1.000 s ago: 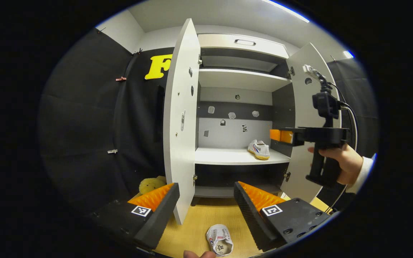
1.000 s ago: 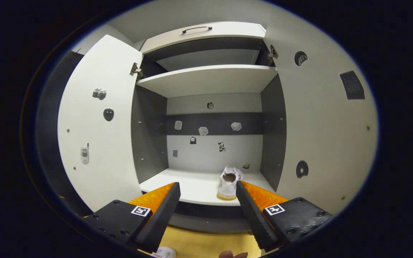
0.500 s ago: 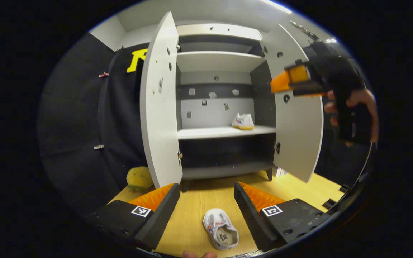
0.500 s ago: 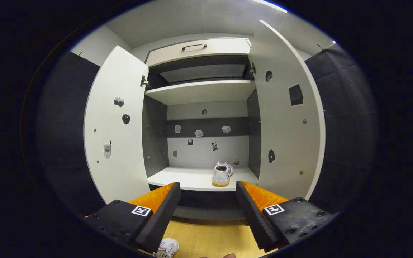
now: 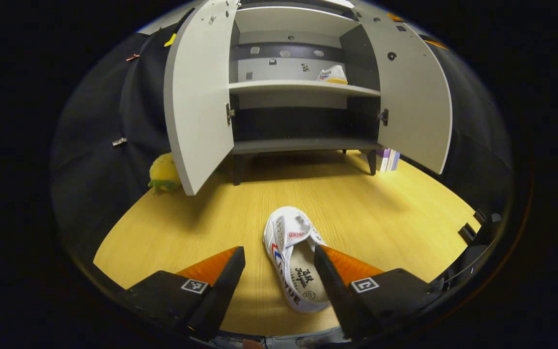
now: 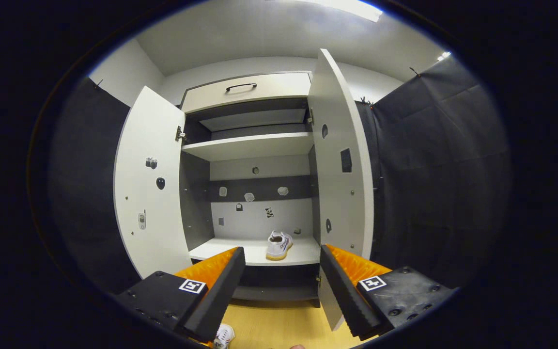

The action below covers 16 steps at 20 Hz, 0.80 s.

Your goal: Grab one shoe with the right hand and put it into the shoe cabinet, grab the other shoe with the left hand and put it into the shoe cabinet; then close the right door with the right hand and the left door with the left hand.

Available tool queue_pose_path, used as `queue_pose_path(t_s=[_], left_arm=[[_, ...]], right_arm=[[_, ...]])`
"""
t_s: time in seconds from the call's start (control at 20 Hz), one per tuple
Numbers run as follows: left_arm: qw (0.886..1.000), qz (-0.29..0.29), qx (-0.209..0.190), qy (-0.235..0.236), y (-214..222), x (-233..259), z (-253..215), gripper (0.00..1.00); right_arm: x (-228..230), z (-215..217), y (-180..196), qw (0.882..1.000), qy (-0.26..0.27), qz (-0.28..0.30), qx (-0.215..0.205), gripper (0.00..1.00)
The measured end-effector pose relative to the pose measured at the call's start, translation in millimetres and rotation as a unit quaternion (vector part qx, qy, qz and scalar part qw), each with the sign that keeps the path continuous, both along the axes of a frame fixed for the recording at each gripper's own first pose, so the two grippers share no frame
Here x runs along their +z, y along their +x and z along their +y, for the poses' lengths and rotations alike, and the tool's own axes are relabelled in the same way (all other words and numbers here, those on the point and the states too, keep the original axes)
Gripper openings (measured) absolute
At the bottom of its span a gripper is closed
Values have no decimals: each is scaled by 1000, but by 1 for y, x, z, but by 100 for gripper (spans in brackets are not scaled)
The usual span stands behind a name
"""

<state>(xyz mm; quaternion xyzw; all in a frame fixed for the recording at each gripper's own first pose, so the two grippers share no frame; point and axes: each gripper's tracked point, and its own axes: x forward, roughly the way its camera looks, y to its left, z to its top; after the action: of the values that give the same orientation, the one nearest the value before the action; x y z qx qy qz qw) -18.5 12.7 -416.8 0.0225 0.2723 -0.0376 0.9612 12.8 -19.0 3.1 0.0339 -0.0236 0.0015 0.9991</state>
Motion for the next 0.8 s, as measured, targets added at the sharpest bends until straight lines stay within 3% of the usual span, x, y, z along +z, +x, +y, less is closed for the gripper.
queue_pose_path(t_s=[0.1, 0.3, 0.4, 0.5, 0.65, 0.7, 0.8], left_arm=[[1000, 13, -1, 1, 13, -19, -2, 77], [1000, 18, -20, -6, 45, -41, -14, 67], [1000, 25, -7, 5, 56, -52, -10, 58], [1000, 22, 0, 15, 67, -54, -8, 56], [994, 62, 4, 86, 73, -63, 10, 29], [994, 71, 0, 88, 73, -62, 9, 14], [993, 90, -5, 71, 74, -57, 7, 10]], right_arm=[[3, -15, -8, 1000, -3, 0, -13, 98], [3, -40, -20, 999, -4, 10, -34, 98], [1, -48, -20, 999, -3, 17, -38, 99], [-1, -52, -20, 999, -5, 19, -40, 98], [-3, -45, -15, 999, -3, 23, -31, 99], [-3, -42, -13, 999, -3, 24, -25, 99], [-2, -39, -13, 1000, 0, 25, -15, 99]])
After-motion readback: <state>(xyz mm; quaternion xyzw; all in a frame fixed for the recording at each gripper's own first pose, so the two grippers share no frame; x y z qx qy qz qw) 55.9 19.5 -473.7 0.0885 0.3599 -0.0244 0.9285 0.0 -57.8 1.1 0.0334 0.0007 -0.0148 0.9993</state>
